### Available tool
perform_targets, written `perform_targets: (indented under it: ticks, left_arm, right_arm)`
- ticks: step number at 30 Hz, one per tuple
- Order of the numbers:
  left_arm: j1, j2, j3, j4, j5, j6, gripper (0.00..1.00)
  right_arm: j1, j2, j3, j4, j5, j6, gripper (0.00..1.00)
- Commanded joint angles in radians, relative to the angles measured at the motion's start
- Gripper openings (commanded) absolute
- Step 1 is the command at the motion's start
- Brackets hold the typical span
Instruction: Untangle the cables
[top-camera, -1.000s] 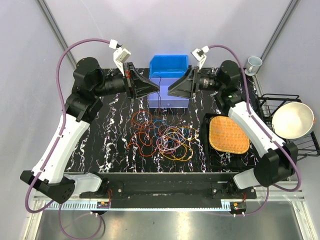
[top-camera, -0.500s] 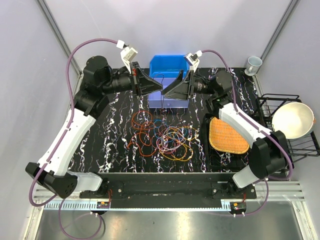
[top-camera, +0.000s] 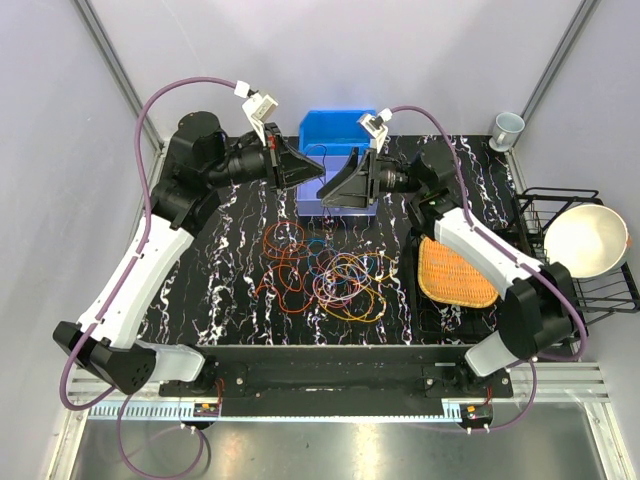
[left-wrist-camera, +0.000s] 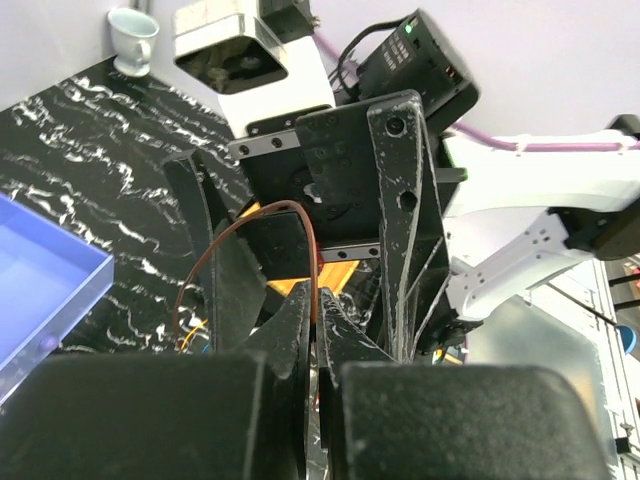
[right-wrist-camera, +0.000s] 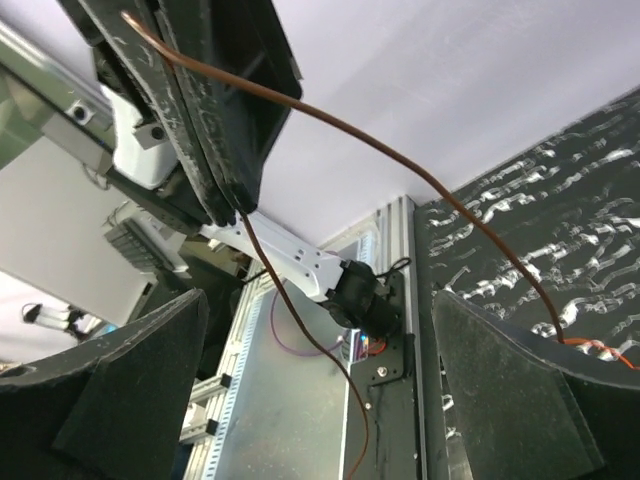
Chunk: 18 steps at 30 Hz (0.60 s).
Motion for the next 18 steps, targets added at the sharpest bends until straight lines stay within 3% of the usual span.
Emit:
perform_targets:
  ticks: [1, 13, 18]
  left_arm:
    - [-0.005, -0.029, 0.042, -0.019, -0.008, 0.046, 0.00]
    - [-0.004, -0.052, 0.047, -0.014, 0.063, 0.029, 0.00]
    - [-0.004, -0.058, 0.042, 0.012, 0.101, 0.003, 0.00]
  right_arm:
    - [-0.006, -0.116, 0.015, -0.250, 0.060, -0.259, 1.00]
    - [-0.050, -0.114, -0.003, -0.230, 0.051, -0.303, 1.00]
    - [-0.052, -0.072, 0.012, -0.137, 0.058, -0.264, 1.00]
